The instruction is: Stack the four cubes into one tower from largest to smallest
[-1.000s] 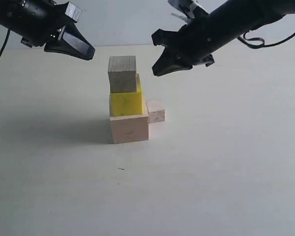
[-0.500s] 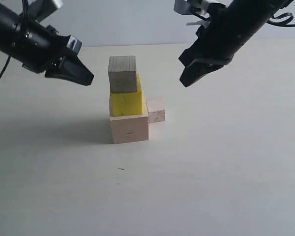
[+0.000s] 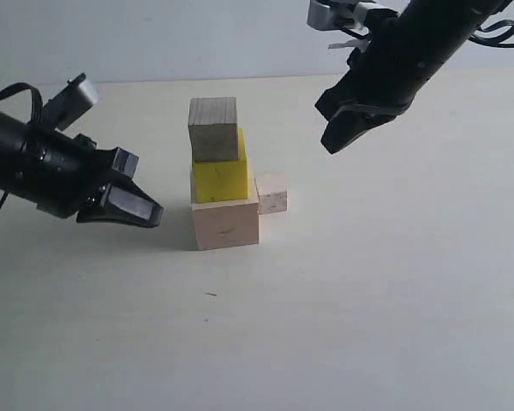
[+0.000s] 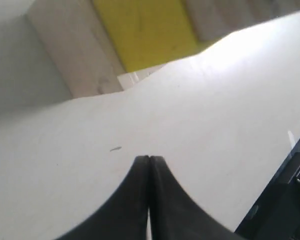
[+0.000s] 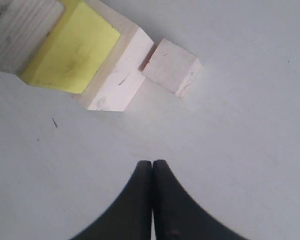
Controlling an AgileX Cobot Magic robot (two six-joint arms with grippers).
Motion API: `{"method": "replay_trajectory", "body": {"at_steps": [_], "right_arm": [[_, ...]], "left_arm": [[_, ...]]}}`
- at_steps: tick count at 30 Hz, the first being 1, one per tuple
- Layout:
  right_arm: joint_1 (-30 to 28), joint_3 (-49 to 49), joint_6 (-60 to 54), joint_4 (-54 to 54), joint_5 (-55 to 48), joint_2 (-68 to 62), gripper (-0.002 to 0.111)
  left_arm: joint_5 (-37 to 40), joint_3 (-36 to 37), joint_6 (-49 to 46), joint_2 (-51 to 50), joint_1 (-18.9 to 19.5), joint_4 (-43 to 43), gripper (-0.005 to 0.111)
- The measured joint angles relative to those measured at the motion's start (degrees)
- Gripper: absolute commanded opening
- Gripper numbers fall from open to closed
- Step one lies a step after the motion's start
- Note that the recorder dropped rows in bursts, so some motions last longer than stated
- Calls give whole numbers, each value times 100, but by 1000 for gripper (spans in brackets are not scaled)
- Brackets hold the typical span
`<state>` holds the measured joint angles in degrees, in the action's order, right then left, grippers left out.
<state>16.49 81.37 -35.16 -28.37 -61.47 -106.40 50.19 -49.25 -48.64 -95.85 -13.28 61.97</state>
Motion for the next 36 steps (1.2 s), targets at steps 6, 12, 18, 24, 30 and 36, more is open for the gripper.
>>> {"method": "replay_trajectory", "body": {"at_steps": [6,12,18,24,30,36], "right_arm": [[0,0,431,0,352,0,0],[0,0,909,0,699,0,0],[0,0,969,44,735,0,0],[0,0,981,123,735,0,0],[0,0,992,123,735,0,0],[0,0,992,123,735,0,0]], "left_arm": [[-53,478,-699,-52,0,905,0],[67,539,-1319,-512,0,1784,0],[173,539,-1663,-992,-179,2218,0],[-3,539,-2012,-1304,-546,2925,0],[-451,552,-2147,-1388,-642,3448,0],[-695,576,-2388,-1388,-642,3633,0]]}}
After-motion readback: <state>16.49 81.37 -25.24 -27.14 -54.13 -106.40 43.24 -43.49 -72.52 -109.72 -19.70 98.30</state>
